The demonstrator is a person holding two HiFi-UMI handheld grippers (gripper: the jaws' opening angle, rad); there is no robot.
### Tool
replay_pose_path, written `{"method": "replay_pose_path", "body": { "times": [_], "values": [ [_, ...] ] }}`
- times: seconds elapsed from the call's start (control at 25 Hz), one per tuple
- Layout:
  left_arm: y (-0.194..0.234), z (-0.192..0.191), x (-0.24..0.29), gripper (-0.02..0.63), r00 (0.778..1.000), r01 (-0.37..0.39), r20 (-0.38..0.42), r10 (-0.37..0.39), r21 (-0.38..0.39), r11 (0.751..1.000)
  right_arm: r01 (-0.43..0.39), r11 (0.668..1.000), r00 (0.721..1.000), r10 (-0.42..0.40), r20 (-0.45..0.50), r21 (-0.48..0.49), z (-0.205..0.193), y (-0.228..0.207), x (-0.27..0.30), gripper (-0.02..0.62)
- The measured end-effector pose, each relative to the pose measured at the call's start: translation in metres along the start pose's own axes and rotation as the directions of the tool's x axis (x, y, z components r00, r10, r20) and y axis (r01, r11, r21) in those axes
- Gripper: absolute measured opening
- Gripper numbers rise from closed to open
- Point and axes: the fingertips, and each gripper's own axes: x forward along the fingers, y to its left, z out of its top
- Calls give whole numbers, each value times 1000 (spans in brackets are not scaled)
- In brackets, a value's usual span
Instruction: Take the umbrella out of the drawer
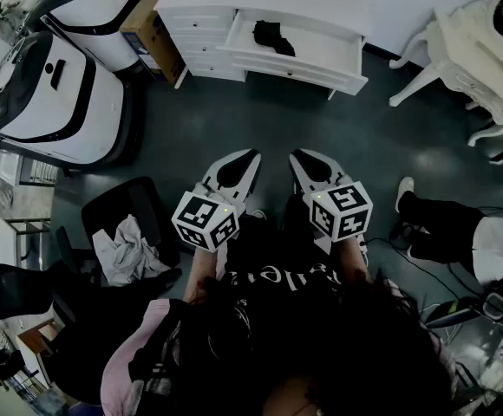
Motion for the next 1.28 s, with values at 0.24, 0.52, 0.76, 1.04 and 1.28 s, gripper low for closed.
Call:
{"method": "replay_pose_path", "body": {
  "times": [0.24,0.52,0.76,1.04,1.28],
  "values": [
    [-11,-1,3,26,1000,7,-3,-7,10,1000,16,1000,1000,-16,-3,16,-8,-3,-18,67],
    [-25,-5,-2,26,999,29,-13,-29,12,999,24,999,999,-25,20,42,-13,4,-31,67],
    [-20,-13,-23,26,1000,20,-16,-20,2,1000,-5,995,998,-1,58,104,-19,19,-31,68],
    [-2,-31,-25,26,999,1,-41,-3,-31,1000,24,992,999,-28,27,128,-36,15,-34,69],
    [3,-17,-8,26,999,29,-35,-31,-34,999,34,987,999,-39,27,154,-21,0,-18,69]
  ]
}}
